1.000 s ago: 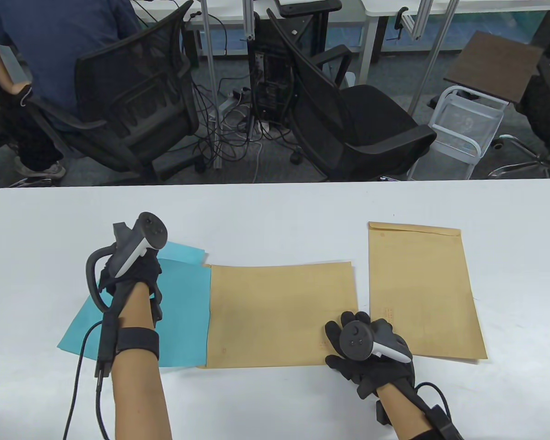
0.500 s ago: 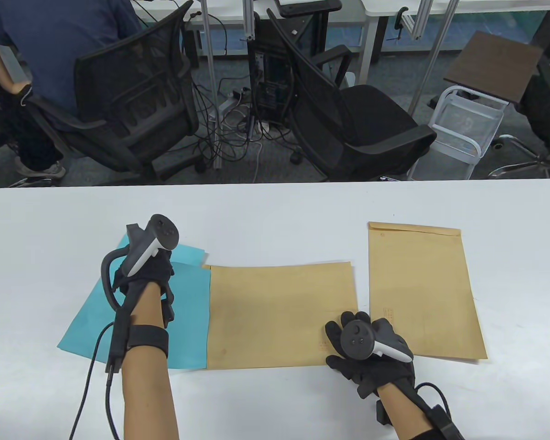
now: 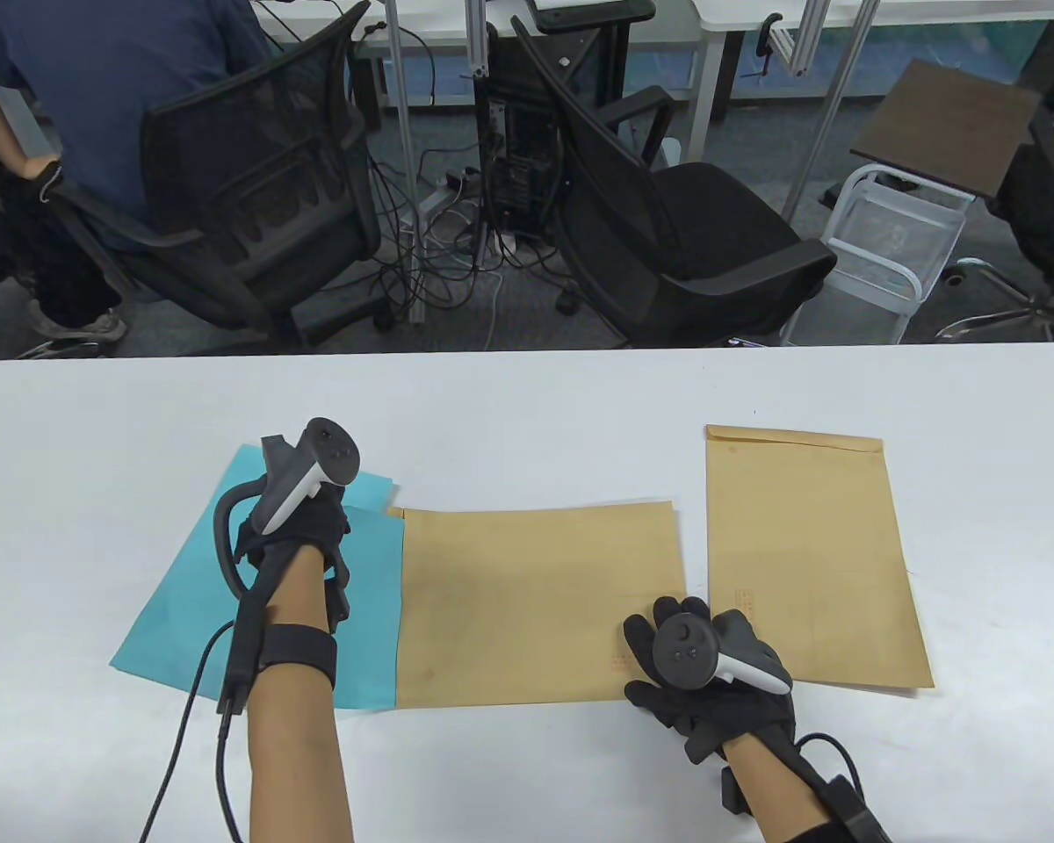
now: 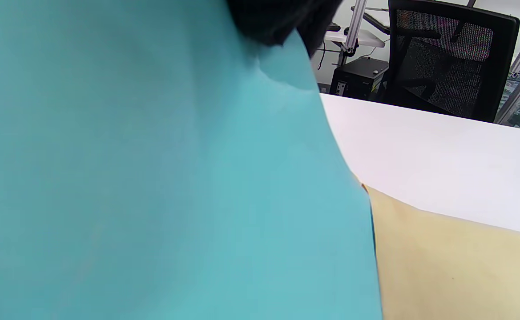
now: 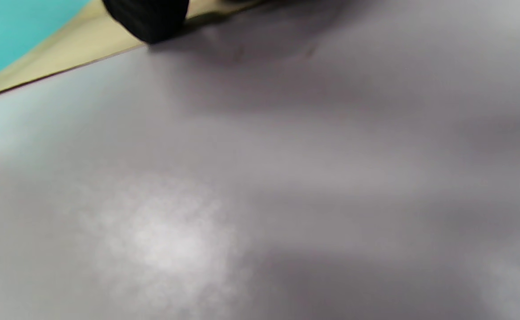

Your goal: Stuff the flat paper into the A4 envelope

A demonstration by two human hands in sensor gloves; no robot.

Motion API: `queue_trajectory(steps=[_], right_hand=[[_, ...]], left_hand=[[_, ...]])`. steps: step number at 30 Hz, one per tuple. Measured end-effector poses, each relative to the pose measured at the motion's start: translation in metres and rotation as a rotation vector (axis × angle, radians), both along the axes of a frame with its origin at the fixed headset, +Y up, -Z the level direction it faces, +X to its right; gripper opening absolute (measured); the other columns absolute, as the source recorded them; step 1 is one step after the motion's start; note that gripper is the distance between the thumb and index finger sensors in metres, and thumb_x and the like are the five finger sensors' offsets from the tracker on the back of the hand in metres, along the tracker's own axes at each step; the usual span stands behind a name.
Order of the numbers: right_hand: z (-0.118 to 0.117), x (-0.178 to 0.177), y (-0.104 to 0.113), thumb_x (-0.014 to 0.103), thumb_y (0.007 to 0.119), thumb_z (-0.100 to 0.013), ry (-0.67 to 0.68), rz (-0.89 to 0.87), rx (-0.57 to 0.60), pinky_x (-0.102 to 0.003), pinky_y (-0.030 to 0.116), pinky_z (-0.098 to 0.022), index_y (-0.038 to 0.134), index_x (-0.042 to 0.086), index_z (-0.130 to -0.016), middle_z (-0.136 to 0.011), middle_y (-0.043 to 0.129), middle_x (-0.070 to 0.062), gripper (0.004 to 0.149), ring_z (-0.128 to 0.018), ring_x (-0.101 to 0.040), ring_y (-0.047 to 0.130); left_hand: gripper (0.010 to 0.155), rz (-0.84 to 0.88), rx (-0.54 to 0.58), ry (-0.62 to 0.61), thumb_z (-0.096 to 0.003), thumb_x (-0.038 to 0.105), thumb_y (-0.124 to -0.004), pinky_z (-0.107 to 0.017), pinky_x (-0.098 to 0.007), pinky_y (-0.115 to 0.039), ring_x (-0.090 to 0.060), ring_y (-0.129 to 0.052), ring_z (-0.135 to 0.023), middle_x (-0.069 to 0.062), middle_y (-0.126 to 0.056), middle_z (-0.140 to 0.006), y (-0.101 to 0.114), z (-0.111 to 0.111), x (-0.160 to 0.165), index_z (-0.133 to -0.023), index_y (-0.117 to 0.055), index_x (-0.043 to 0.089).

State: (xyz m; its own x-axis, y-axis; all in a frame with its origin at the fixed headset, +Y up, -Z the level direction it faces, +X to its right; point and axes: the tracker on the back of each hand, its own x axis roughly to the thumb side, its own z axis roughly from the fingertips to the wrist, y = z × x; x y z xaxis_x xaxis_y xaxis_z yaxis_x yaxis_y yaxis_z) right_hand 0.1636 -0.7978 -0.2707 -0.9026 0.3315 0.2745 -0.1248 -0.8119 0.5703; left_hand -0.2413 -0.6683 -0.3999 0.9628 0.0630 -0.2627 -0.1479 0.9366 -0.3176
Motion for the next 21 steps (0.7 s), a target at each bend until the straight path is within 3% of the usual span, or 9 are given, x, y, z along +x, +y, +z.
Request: queue_trajectory(steps=[21], right_hand=[[0.000,0.000,-0.001,0.042,0.057,-0.064,0.008,-0.010,-0.004,-0.082,-0.003,-0.053,0.012,0.014,-0.115,-0.110,-0.005,-0.027,0.073,-0.095,-0.057,-0.011]], left_hand=[[0.046,0.032,0.021,-0.041,-0.0500,0.019,-0.068,-0.048,-0.049,-0.079,-0.025,-0.097,-0.050,-0.013,-0.086,-0.085,-0.025,-0.007,0.019,-0.095,-0.074,0.021]])
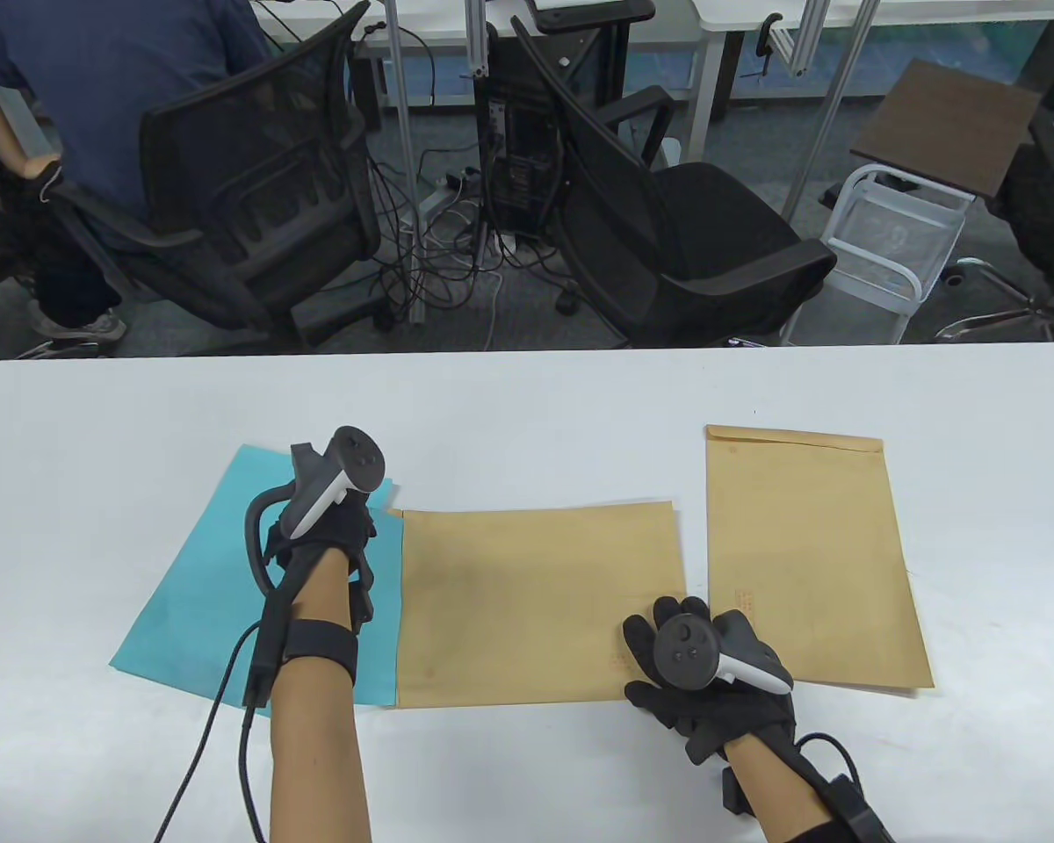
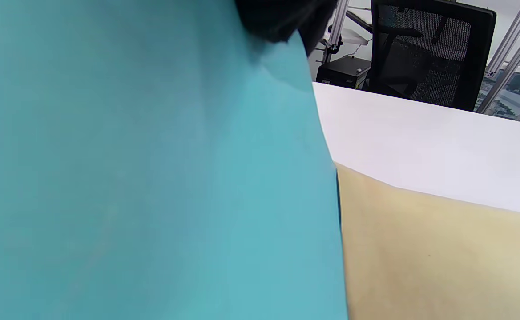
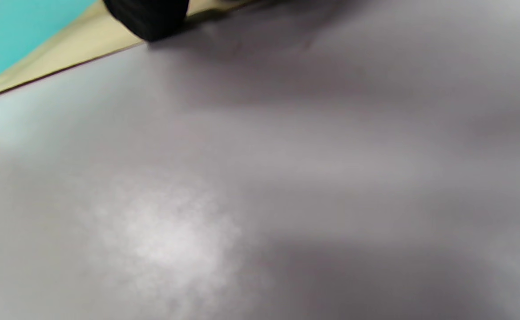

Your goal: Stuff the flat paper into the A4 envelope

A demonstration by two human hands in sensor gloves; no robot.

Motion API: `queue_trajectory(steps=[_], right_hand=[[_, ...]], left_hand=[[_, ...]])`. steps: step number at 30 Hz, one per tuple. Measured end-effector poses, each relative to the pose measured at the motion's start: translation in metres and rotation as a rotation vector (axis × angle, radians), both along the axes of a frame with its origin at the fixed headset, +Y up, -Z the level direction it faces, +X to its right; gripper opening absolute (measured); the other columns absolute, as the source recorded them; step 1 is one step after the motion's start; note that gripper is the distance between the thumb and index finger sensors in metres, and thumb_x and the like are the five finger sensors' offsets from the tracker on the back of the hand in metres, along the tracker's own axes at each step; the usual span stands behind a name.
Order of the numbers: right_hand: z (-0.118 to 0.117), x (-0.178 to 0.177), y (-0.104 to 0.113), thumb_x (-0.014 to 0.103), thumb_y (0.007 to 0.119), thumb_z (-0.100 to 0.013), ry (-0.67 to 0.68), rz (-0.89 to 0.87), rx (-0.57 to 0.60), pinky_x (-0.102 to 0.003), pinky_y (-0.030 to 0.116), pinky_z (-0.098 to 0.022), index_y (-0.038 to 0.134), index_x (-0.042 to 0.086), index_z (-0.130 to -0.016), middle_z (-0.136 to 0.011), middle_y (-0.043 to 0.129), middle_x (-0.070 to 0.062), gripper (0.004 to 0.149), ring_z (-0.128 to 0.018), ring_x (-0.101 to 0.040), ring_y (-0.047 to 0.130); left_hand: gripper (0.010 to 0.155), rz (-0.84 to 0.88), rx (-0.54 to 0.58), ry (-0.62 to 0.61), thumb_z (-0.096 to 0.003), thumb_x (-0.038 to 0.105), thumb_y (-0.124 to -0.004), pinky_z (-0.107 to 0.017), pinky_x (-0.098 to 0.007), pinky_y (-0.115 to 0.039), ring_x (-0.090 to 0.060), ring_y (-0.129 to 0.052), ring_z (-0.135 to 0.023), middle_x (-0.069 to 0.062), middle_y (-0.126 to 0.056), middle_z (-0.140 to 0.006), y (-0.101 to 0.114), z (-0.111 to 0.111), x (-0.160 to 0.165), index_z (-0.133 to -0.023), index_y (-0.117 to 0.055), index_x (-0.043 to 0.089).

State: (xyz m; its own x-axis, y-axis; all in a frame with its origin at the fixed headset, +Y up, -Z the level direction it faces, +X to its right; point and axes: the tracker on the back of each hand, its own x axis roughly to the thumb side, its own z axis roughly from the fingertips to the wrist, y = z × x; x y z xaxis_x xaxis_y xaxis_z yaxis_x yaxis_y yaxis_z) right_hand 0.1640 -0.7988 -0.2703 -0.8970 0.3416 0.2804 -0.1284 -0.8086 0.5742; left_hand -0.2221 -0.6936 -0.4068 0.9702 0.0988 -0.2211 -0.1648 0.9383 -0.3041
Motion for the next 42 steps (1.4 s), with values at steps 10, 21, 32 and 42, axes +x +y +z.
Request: queue_trajectory(steps=[10,21,32,42], right_hand=[[0.000,0.000,0.000,0.042,0.057,-0.064,0.002,-0.001,0.000,-0.082,-0.003,-0.053,0.012,0.014,-0.115,-0.110,-0.005,-0.027,0.073,-0.095,-0.057,-0.011],[0.000,0.001,0.000,0.041,0.058,-0.064,-0.001,-0.013,-0.005,-0.082,-0.003,-0.053,0.014,0.014,-0.115,-0.110,-0.005,-0.027,0.073,-0.095,-0.057,-0.011],[-0.001,0.001,0.000,0.041,0.058,-0.064,-0.001,-0.017,-0.006,-0.082,-0.003,-0.053,0.014,0.014,-0.115,-0.110,-0.005,-0.028,0.073,-0.095,-0.058,-0.011],[-0.001,0.001,0.000,0.041,0.059,-0.064,-0.003,-0.008,-0.006,-0.082,-0.003,-0.053,0.015,0.014,-0.115,-0.110,-0.004,-0.027,0.073,-0.096,-0.057,-0.010]], left_hand=[[0.046,0.022,0.032,0.015,-0.0498,0.019,-0.068,-0.047,-0.047,-0.081,-0.024,-0.098,-0.049,-0.012,-0.087,-0.084,-0.014,0.000,0.005,-0.095,-0.074,0.021],[0.046,0.052,0.005,0.020,-0.0498,0.019,-0.068,-0.047,-0.046,-0.081,-0.023,-0.099,-0.048,-0.012,-0.088,-0.083,-0.029,-0.006,0.009,-0.095,-0.074,0.021],[0.046,0.073,0.018,0.006,-0.0497,0.020,-0.069,-0.046,-0.045,-0.083,-0.022,-0.100,-0.047,-0.012,-0.090,-0.082,-0.041,-0.008,0.018,-0.095,-0.075,0.021],[0.068,0.046,-0.010,-0.032,-0.0471,0.027,-0.078,-0.048,-0.047,-0.083,-0.027,-0.101,-0.057,-0.020,-0.080,-0.093,-0.034,0.002,0.016,-0.107,-0.050,0.010]])
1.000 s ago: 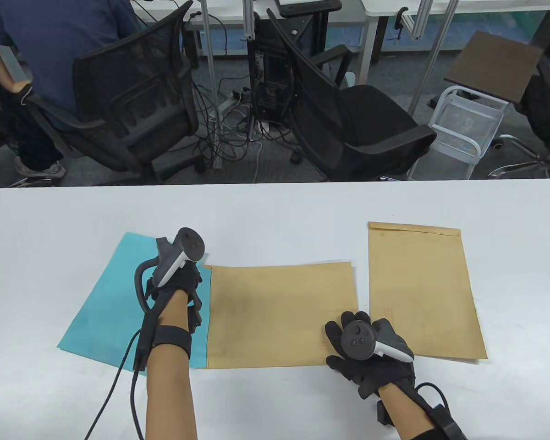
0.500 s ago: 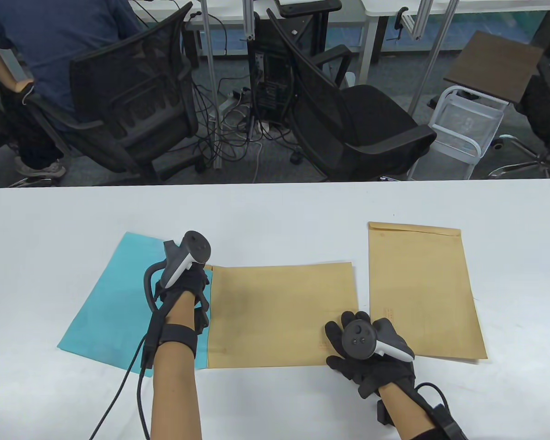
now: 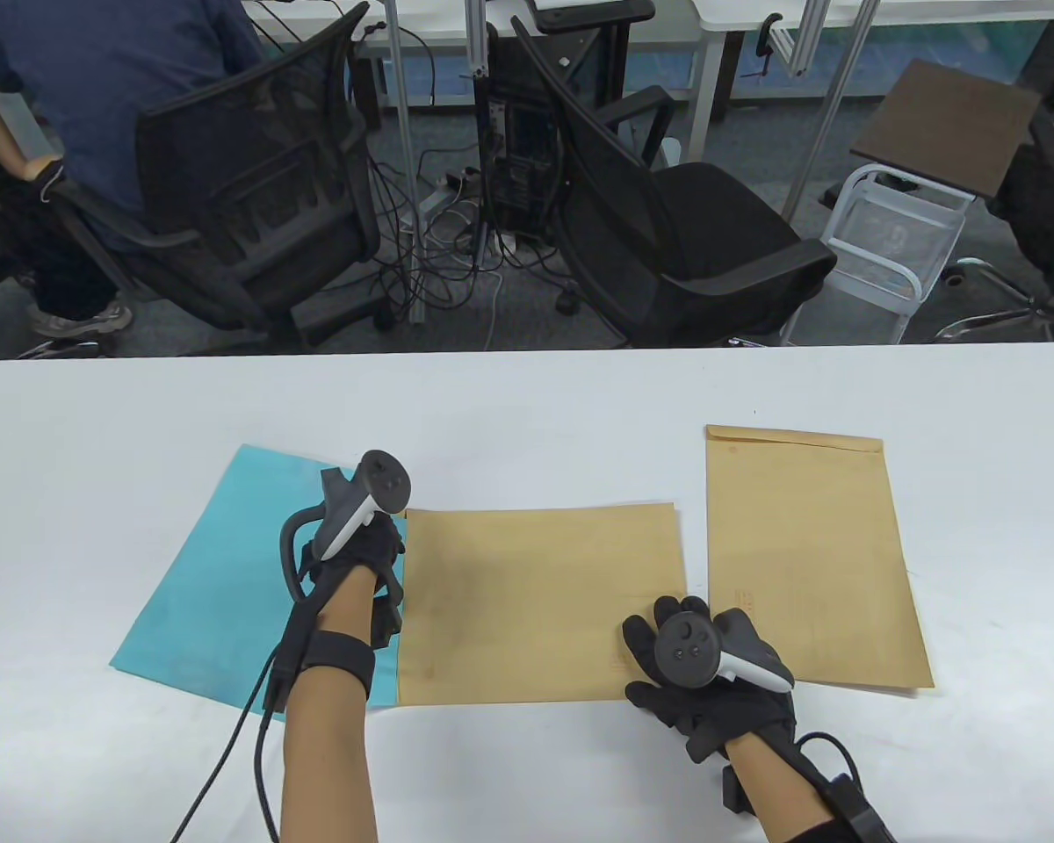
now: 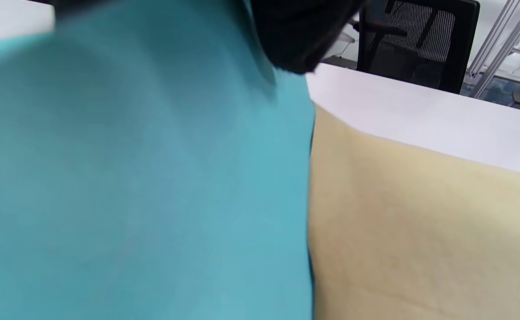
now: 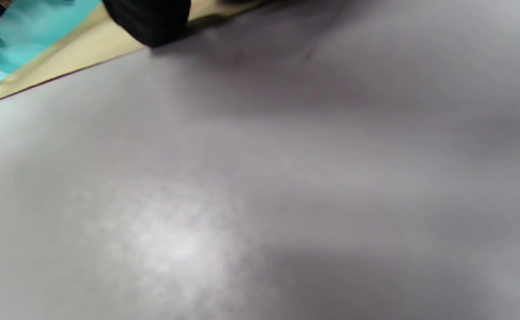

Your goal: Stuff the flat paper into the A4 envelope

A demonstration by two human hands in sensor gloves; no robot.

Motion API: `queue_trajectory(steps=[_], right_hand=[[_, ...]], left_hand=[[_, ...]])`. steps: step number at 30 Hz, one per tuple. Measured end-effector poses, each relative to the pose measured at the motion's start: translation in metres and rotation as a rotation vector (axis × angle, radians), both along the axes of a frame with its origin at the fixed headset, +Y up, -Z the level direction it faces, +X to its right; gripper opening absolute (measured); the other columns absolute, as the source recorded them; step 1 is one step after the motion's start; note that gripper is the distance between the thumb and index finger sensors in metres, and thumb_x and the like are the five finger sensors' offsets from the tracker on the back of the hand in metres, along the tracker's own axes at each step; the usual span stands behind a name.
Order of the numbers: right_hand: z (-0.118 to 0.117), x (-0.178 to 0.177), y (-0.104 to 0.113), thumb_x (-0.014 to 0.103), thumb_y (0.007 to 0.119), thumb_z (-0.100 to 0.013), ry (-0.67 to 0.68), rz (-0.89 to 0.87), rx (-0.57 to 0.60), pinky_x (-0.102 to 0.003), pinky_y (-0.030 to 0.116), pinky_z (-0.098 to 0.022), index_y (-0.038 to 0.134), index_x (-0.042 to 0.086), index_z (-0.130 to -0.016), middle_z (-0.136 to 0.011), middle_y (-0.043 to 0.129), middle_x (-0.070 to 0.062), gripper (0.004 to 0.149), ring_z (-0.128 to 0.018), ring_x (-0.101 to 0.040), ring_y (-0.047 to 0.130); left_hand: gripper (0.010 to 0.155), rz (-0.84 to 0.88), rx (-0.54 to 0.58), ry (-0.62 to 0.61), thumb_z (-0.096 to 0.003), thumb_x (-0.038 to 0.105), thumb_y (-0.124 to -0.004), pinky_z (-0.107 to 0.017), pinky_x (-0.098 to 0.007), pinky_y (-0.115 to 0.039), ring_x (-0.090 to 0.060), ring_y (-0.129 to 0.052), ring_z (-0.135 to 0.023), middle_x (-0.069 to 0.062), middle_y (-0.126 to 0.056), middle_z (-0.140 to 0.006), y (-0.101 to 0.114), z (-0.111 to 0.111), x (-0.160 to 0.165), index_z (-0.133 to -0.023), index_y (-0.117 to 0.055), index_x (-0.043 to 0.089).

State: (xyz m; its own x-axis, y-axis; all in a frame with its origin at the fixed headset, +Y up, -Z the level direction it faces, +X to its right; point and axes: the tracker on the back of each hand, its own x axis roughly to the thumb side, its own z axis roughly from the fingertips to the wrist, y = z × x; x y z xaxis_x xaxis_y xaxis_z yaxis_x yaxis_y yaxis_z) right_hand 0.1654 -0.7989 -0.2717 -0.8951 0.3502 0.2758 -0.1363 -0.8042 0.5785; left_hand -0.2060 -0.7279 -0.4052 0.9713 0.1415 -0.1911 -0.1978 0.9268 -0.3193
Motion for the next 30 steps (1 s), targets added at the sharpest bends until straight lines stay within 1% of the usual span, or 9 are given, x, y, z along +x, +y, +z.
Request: queue_trajectory(steps=[2,5,8,10,13,14,18,21,30], right_hand=[[0.000,0.001,0.000,0.041,0.059,-0.063,-0.002,-0.003,-0.003,-0.082,-0.003,-0.053,0.015,0.015,-0.115,-0.110,-0.004,-0.027,0.073,-0.096,-0.057,-0.010],[-0.001,0.001,0.000,0.041,0.060,-0.063,-0.002,0.002,0.000,-0.082,-0.003,-0.053,0.016,0.015,-0.115,-0.111,-0.003,-0.027,0.073,-0.097,-0.057,-0.009],[-0.001,0.001,0.000,0.041,0.060,-0.063,-0.001,0.001,-0.001,-0.082,-0.003,-0.053,0.016,0.016,-0.115,-0.111,-0.003,-0.026,0.072,-0.096,-0.057,-0.009],[-0.001,0.001,0.000,0.041,0.060,-0.063,-0.001,-0.004,-0.004,-0.082,-0.003,-0.053,0.016,0.016,-0.115,-0.111,-0.003,-0.026,0.073,-0.096,-0.057,-0.010],[-0.001,0.002,0.000,0.040,0.061,-0.063,-0.005,-0.013,-0.007,-0.082,-0.004,-0.053,0.016,0.016,-0.115,-0.111,-0.003,-0.025,0.073,-0.096,-0.056,-0.010],[-0.001,0.001,0.000,0.041,0.061,-0.063,-0.006,-0.011,-0.008,-0.082,-0.004,-0.053,0.015,0.015,-0.115,-0.111,-0.004,-0.025,0.074,-0.096,-0.056,-0.010],[-0.004,0.005,0.000,0.045,0.063,-0.062,-0.045,0.001,-0.021,-0.082,-0.004,-0.053,0.007,0.010,-0.114,-0.108,-0.009,-0.028,0.085,-0.095,-0.056,-0.013],[-0.005,0.006,0.001,0.047,0.064,-0.061,-0.045,0.010,-0.022,-0.082,-0.004,-0.052,0.009,0.011,-0.115,-0.109,-0.007,-0.029,0.084,-0.095,-0.057,-0.012],[-0.007,0.006,0.001,0.044,0.067,-0.061,-0.029,-0.024,-0.026,-0.083,-0.004,-0.051,0.012,0.010,-0.116,-0.109,-0.005,-0.032,0.085,-0.094,-0.060,-0.012]], left_hand=[[0.071,0.028,-0.019,0.011,-0.0473,0.028,-0.078,-0.048,-0.049,-0.083,-0.029,-0.102,-0.058,-0.018,-0.083,-0.090,0.005,0.007,-0.005,-0.108,-0.047,0.010],[0.073,0.099,0.008,0.041,-0.0467,0.027,-0.080,-0.046,-0.050,-0.083,-0.031,-0.103,-0.056,-0.019,-0.086,-0.087,0.007,0.019,-0.015,-0.109,-0.046,0.009],[0.075,0.131,0.000,0.061,-0.0468,0.025,-0.080,-0.048,-0.050,-0.082,-0.032,-0.102,-0.060,-0.019,-0.083,-0.090,0.005,0.030,-0.024,-0.109,-0.042,0.006],[0.073,0.154,0.043,0.085,-0.0458,0.022,-0.080,-0.047,-0.048,-0.084,-0.029,-0.104,-0.058,-0.018,-0.085,-0.087,0.002,0.035,-0.029,-0.107,-0.045,0.002],[0.068,0.213,0.106,0.128,-0.0443,0.020,-0.081,-0.044,-0.046,-0.087,-0.027,-0.106,-0.051,-0.016,-0.090,-0.080,-0.003,0.040,-0.031,-0.104,-0.053,0.003],[0.066,0.209,0.141,0.137,-0.0440,0.019,-0.082,-0.043,-0.046,-0.087,-0.027,-0.106,-0.050,-0.016,-0.091,-0.078,-0.005,0.040,-0.030,-0.103,-0.056,0.003],[0.060,0.145,0.125,0.117,-0.0443,0.019,-0.080,-0.042,-0.044,-0.088,-0.024,-0.106,-0.047,-0.015,-0.093,-0.077,-0.010,0.036,-0.025,-0.101,-0.063,0.007],[0.060,0.148,0.119,0.120,-0.0442,0.019,-0.080,-0.041,-0.044,-0.088,-0.024,-0.106,-0.045,-0.015,-0.094,-0.076,-0.012,0.031,-0.022,-0.100,-0.064,0.007],[0.060,0.169,0.082,0.122,-0.0451,0.020,-0.079,-0.041,-0.044,-0.087,-0.024,-0.106,-0.045,-0.016,-0.093,-0.077,-0.018,0.021,-0.009,-0.101,-0.063,0.005]])
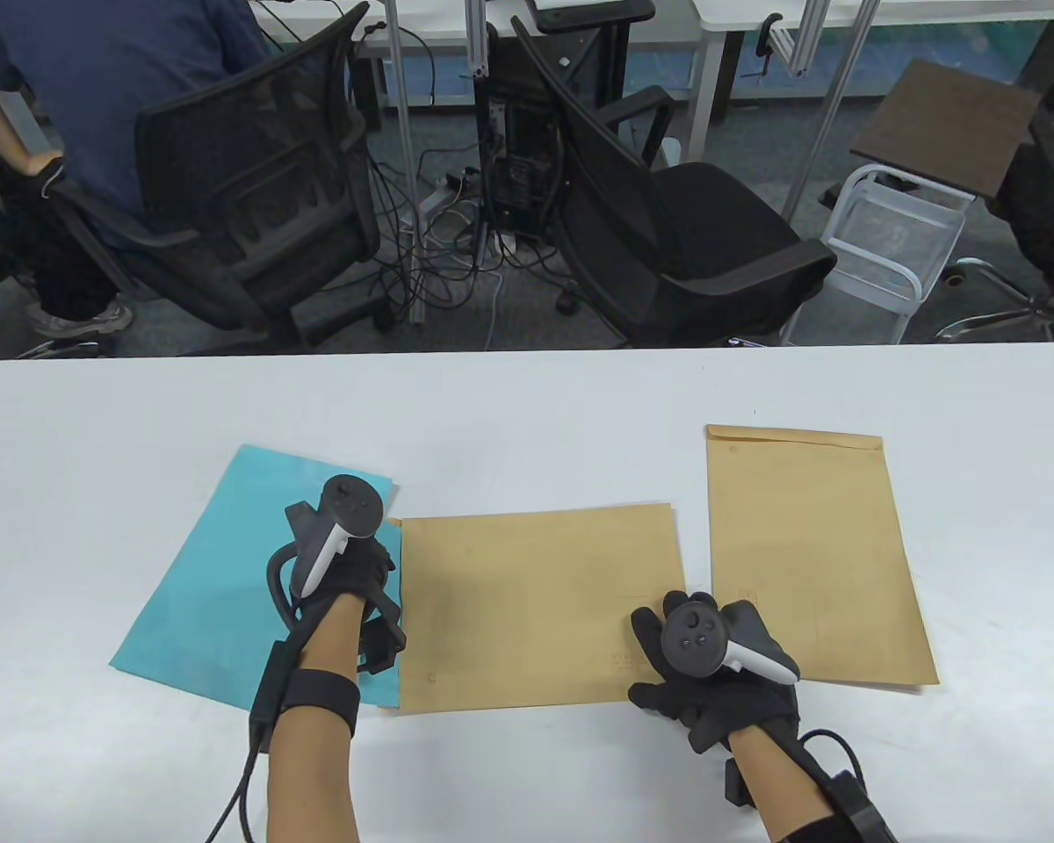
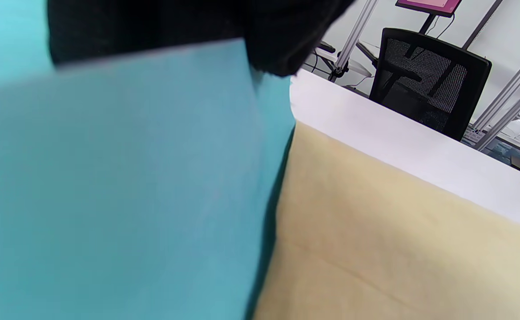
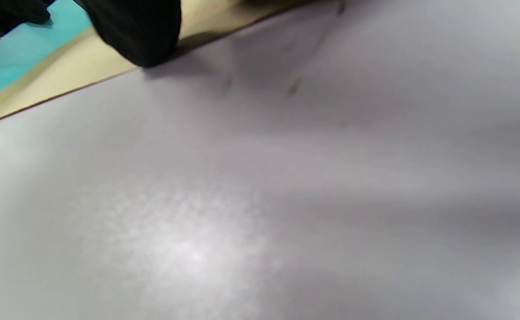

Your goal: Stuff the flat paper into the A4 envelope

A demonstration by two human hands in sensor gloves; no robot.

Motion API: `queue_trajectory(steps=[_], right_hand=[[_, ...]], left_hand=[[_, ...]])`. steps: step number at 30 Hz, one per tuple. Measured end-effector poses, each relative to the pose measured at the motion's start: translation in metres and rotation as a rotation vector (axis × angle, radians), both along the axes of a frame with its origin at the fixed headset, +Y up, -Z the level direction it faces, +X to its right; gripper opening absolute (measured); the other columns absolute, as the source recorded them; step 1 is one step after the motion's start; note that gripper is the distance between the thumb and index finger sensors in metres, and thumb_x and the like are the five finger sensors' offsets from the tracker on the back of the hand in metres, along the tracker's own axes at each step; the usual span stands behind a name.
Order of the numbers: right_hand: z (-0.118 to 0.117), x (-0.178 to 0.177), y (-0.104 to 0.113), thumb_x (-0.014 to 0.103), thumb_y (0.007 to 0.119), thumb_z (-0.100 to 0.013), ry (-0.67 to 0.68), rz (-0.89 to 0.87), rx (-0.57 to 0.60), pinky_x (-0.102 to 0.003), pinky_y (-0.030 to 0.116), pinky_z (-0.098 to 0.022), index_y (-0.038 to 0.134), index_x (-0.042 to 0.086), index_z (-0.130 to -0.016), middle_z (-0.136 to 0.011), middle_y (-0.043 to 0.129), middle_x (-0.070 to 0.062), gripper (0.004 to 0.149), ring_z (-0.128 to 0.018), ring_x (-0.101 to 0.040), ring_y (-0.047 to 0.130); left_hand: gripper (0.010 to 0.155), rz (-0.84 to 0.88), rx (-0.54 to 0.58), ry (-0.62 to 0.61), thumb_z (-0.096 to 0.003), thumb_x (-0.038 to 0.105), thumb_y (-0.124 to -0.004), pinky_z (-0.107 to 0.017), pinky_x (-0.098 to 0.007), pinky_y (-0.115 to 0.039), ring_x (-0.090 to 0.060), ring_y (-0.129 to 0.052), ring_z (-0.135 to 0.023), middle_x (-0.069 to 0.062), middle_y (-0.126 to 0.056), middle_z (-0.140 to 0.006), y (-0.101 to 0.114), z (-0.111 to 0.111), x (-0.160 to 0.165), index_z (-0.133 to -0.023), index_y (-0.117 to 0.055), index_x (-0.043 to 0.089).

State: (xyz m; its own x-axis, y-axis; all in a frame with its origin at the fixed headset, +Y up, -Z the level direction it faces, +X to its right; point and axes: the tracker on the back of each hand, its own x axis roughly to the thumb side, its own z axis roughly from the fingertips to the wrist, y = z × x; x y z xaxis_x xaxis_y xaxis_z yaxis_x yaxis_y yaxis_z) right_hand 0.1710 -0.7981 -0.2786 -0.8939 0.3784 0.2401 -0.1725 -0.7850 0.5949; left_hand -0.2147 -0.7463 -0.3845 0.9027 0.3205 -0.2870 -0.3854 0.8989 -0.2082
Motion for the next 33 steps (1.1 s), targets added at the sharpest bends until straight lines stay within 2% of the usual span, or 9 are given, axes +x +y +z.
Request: queue_trajectory(steps=[13,21,24,26,29,33], right_hand=[[0.000,0.000,0.000,0.044,0.066,-0.061,-0.003,-0.009,-0.007,-0.083,-0.004,-0.051,0.012,0.010,-0.115,-0.108,-0.006,-0.032,0.084,-0.094,-0.059,-0.013],[0.001,0.001,-0.001,0.044,0.066,-0.061,-0.003,-0.010,-0.008,-0.083,-0.004,-0.051,0.011,0.010,-0.115,-0.108,-0.007,-0.032,0.084,-0.093,-0.059,-0.013],[0.001,0.001,-0.001,0.044,0.066,-0.061,-0.006,-0.014,-0.013,-0.082,-0.005,-0.051,0.011,0.011,-0.115,-0.108,-0.008,-0.031,0.084,-0.093,-0.058,-0.014],[0.001,0.001,-0.001,0.044,0.066,-0.061,-0.006,-0.013,-0.011,-0.082,-0.005,-0.051,0.011,0.011,-0.115,-0.108,-0.008,-0.031,0.084,-0.093,-0.058,-0.014],[0.001,0.001,-0.001,0.044,0.066,-0.061,-0.006,-0.013,-0.012,-0.082,-0.005,-0.051,0.011,0.011,-0.115,-0.108,-0.008,-0.031,0.084,-0.093,-0.058,-0.014],[0.001,0.001,-0.001,0.044,0.066,-0.061,-0.005,-0.014,-0.011,-0.082,-0.005,-0.051,0.011,0.011,-0.115,-0.108,-0.008,-0.031,0.084,-0.093,-0.058,-0.014]], left_hand=[[0.059,-0.123,-0.026,-0.019,-0.0450,0.019,-0.079,-0.041,-0.044,-0.087,-0.024,-0.106,-0.045,-0.019,-0.094,-0.075,-0.009,-0.005,0.017,-0.100,-0.064,0.003],[0.063,-0.202,-0.037,-0.104,-0.0458,0.022,-0.078,-0.042,-0.046,-0.086,-0.027,-0.105,-0.048,-0.023,-0.090,-0.077,-0.011,-0.002,0.034,-0.102,-0.060,0.001],[0.072,-0.215,-0.069,-0.146,-0.0469,0.025,-0.078,-0.045,-0.049,-0.082,-0.033,-0.102,-0.058,-0.026,-0.080,-0.091,0.001,0.009,0.033,-0.107,-0.048,0.000],[0.070,-0.260,-0.059,-0.170,-0.0478,0.024,-0.077,-0.045,-0.050,-0.081,-0.036,-0.100,-0.061,-0.027,-0.077,-0.094,0.013,0.020,0.030,-0.108,-0.048,0.001],[0.067,-0.313,-0.068,-0.218,-0.0490,0.025,-0.076,-0.042,-0.047,-0.083,-0.032,-0.102,-0.055,-0.029,-0.078,-0.094,0.024,0.037,0.027,-0.107,-0.052,0.002],[0.068,-0.216,-0.183,-0.225,-0.0513,0.024,-0.073,-0.039,-0.044,-0.083,-0.027,-0.102,-0.049,-0.031,-0.075,-0.096,0.019,0.051,0.026,-0.109,-0.045,0.003]])
